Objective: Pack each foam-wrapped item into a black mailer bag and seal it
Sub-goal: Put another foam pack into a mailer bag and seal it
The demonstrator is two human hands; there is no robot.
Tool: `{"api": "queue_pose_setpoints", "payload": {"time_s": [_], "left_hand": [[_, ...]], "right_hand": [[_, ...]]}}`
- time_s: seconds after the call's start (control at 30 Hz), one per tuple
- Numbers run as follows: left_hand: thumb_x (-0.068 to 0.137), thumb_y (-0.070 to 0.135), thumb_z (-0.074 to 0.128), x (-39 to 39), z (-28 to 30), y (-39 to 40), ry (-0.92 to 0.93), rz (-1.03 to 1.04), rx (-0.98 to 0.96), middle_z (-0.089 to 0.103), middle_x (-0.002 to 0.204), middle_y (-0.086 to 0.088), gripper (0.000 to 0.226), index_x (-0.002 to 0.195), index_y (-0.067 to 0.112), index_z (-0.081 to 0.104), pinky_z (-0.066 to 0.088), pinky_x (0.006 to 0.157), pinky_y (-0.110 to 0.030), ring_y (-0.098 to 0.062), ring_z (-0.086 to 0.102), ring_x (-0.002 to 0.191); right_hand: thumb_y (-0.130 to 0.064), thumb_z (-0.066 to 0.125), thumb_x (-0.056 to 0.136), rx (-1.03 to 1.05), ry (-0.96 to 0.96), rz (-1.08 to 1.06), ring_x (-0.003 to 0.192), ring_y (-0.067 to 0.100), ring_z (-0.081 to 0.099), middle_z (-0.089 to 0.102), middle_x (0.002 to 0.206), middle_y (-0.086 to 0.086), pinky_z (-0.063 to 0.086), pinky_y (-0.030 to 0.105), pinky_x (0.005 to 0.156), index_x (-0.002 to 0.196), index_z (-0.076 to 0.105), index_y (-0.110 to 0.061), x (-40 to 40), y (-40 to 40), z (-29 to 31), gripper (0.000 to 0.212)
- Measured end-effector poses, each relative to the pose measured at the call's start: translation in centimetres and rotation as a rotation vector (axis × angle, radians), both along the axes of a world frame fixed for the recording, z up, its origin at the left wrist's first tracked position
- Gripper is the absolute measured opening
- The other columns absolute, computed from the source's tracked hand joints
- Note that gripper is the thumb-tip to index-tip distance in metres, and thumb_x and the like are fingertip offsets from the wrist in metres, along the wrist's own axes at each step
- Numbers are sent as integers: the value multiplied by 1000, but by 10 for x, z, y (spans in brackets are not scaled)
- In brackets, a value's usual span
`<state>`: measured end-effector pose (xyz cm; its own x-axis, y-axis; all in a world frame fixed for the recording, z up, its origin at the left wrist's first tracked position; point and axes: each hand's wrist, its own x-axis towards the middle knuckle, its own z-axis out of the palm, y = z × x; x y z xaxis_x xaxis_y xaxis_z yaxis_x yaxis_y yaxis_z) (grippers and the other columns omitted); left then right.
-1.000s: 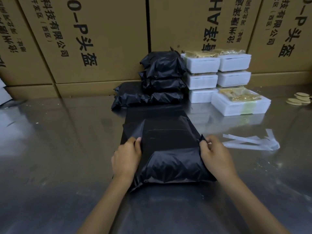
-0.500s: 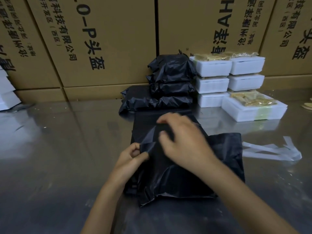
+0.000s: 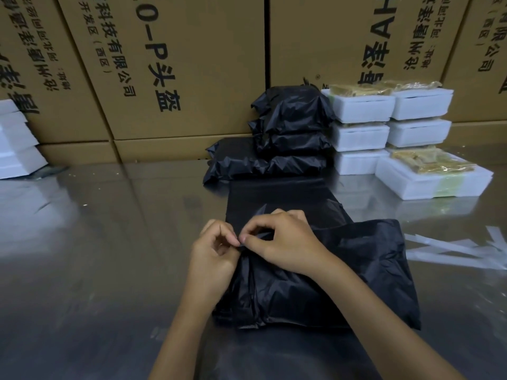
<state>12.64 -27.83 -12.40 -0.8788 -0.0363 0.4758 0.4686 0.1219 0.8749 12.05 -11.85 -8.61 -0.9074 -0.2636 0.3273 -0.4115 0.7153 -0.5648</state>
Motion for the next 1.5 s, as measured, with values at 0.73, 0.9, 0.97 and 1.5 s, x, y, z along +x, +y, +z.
{"api": "queue_pose_setpoints", "payload": {"time_s": [0.73, 0.9, 0.97, 1.5], "left_hand": [[85, 7, 72, 11, -2, 4, 160, 281, -375, 63, 87, 18, 35, 92, 39, 58, 47, 64, -12, -6, 62, 77], [84, 3, 69, 11, -2, 4, 153, 270, -339, 63, 80, 19, 34, 83, 36, 59, 45, 59, -11, -6, 63, 72], [84, 8, 68, 10, -3, 3, 143, 265, -309, 65, 76, 17, 30, 79, 35, 58, 43, 56, -10, -7, 64, 69], [79, -3, 70, 8, -3, 3, 141, 251, -331, 62, 71, 10, 32, 74, 25, 55, 46, 55, -27, -14, 61, 64]], "right_hand": [[-29, 72, 87, -258, -164, 98, 111, 7, 62, 75, 92, -16, 36, 45, 113, 92, 69, -34, 3, 7, 8, 7], [-32, 71, 86, -260, -145, 85, 102, 4, 64, 73, 89, -16, 38, 47, 111, 88, 69, -33, 4, 4, 7, 4], [-33, 72, 86, -256, -141, 88, 101, 4, 64, 73, 88, -16, 38, 47, 110, 88, 68, -32, 5, 4, 8, 4], [-29, 83, 77, -233, -42, 167, 107, 7, 54, 70, 99, -10, 35, 48, 109, 90, 71, -33, 14, 7, 9, 18]]}}
